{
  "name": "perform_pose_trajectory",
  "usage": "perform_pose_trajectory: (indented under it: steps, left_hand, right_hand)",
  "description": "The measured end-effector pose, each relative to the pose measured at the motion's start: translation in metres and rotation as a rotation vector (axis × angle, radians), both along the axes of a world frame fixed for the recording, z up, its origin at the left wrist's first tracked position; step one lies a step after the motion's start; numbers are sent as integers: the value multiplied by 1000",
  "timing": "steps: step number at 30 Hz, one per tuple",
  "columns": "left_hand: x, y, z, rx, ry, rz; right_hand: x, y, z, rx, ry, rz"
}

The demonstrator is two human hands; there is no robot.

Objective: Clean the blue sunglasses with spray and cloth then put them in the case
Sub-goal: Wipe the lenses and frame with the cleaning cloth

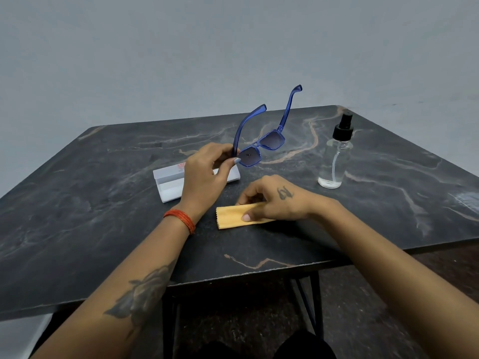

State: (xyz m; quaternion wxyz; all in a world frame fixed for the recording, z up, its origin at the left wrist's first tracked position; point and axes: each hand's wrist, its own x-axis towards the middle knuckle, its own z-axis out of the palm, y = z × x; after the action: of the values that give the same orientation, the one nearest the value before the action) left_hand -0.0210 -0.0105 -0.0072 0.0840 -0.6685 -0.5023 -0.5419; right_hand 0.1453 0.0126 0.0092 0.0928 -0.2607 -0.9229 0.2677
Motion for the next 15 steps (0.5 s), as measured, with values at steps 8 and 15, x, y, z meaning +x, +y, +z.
perform_pose_trajectory:
  steps: [8, 15]
  left_hand:
    - [0, 0, 1, 0, 14, 0]
    - [-2, 1, -1, -12, 31, 16]
  right_hand:
    - [-1, 7, 12, 5, -14, -3]
    - [11, 12, 5, -262, 159, -21]
